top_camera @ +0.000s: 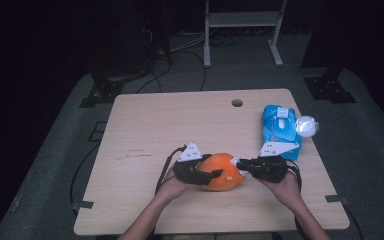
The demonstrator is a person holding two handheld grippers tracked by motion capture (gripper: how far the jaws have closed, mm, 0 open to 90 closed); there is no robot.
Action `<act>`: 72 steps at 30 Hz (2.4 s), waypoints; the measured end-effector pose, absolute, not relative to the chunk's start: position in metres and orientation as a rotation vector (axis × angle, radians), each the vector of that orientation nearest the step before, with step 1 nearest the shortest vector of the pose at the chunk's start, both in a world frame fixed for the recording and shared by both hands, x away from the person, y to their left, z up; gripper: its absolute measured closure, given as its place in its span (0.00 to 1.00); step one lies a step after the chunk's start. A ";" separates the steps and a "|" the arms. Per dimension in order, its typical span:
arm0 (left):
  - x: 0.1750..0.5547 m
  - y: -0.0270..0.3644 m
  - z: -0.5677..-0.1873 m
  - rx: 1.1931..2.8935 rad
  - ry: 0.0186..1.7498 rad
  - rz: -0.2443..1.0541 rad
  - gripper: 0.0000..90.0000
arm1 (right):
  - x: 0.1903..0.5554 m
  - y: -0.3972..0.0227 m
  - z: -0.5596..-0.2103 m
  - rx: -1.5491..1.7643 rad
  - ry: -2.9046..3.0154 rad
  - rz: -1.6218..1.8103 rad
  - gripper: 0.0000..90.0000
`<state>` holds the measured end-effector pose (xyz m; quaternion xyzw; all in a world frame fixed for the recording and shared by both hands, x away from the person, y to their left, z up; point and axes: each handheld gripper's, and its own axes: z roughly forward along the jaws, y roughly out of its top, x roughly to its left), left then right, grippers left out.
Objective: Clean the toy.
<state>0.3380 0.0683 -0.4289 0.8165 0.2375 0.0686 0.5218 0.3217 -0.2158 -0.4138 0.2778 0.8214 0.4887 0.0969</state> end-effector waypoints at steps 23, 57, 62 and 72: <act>0.334 0.064 -0.427 2.005 0.478 0.214 0.30 | 0.310 -0.199 -0.404 0.753 2.400 1.443 0.92; 0.329 0.049 -0.433 2.020 0.492 0.195 0.32 | 0.299 -0.189 -0.388 0.695 2.380 1.362 0.92; 0.319 0.041 -0.427 2.078 0.389 0.297 0.33 | 0.288 -0.166 -0.387 0.604 2.428 1.361 0.92; 0.324 0.046 -0.440 2.107 0.401 0.282 0.28 | 0.304 -0.202 -0.383 0.739 2.337 1.324 0.92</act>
